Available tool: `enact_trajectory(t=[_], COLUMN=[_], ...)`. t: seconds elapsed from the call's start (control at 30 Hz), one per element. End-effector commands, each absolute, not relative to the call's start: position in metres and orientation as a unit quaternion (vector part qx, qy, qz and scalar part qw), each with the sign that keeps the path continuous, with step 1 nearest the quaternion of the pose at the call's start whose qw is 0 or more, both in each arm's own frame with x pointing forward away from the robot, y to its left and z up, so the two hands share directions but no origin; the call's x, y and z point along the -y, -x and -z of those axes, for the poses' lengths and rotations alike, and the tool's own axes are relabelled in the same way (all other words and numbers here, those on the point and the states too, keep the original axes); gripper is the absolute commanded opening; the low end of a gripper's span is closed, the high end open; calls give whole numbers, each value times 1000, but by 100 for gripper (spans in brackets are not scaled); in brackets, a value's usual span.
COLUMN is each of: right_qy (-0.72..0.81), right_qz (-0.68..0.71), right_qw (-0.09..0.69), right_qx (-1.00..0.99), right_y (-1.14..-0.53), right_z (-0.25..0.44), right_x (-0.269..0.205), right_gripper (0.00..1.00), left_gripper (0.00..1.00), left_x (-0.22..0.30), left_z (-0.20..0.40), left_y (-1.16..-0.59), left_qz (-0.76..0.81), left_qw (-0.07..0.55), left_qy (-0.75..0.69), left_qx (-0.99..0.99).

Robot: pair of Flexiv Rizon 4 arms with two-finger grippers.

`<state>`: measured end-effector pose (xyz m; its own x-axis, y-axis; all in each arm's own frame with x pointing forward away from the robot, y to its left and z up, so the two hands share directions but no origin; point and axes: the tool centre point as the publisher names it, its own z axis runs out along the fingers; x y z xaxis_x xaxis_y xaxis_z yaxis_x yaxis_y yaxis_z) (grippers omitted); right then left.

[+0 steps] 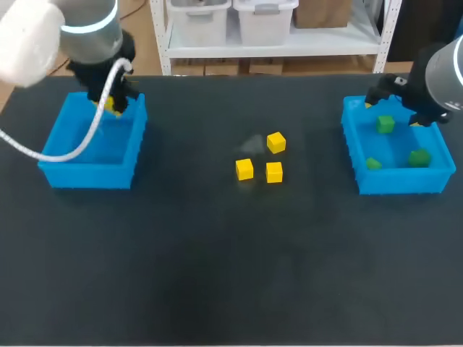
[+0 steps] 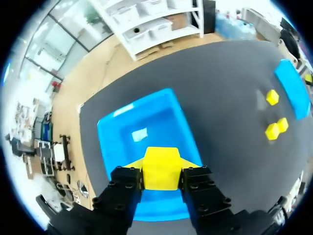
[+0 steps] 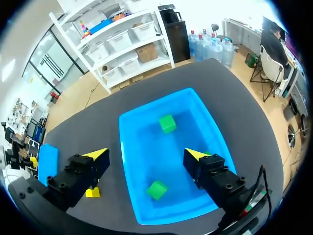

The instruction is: Put the green cubes in the right bin and the yellow cubes in the left bin.

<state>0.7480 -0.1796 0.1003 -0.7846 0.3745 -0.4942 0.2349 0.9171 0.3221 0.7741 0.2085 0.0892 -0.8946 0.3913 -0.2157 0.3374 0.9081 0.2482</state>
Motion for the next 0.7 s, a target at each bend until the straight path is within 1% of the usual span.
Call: enact_trajectory(t=[0.03,0.07,0.2,0.33,0.57,0.7], right_qy=[-163,-163,-163,-163,-163,-163], right_qz=[-122,-122,-122,-122,-122,-122], right_qw=[289,289,289,289,289,289], right_qx=[-935,-935,-935,-935,-935,-935], right_y=[-747,-747,-747,-747,-747,-747], right_z=[-99,-99,-99,-99,-99,-99], right_x=[179,179,179,179,179,179], right_gripper=[100,100,100,100,100,100], left_gripper=[87,100,100,100,100,100], left_x=[-207,-208,-201,-182,-106,-60], left_z=[-87,-87,-96,-113,-135,-129], left_y=[-760,-760,-759,-762,-754,-741], left_qz=[-112,-112,-108,-97,-20,30], left_qw=[197,197,202,217,234,208], left_qy=[-189,-188,-195,-222,-338,-412], left_qx=[-956,-956,-954,-946,-911,-887])
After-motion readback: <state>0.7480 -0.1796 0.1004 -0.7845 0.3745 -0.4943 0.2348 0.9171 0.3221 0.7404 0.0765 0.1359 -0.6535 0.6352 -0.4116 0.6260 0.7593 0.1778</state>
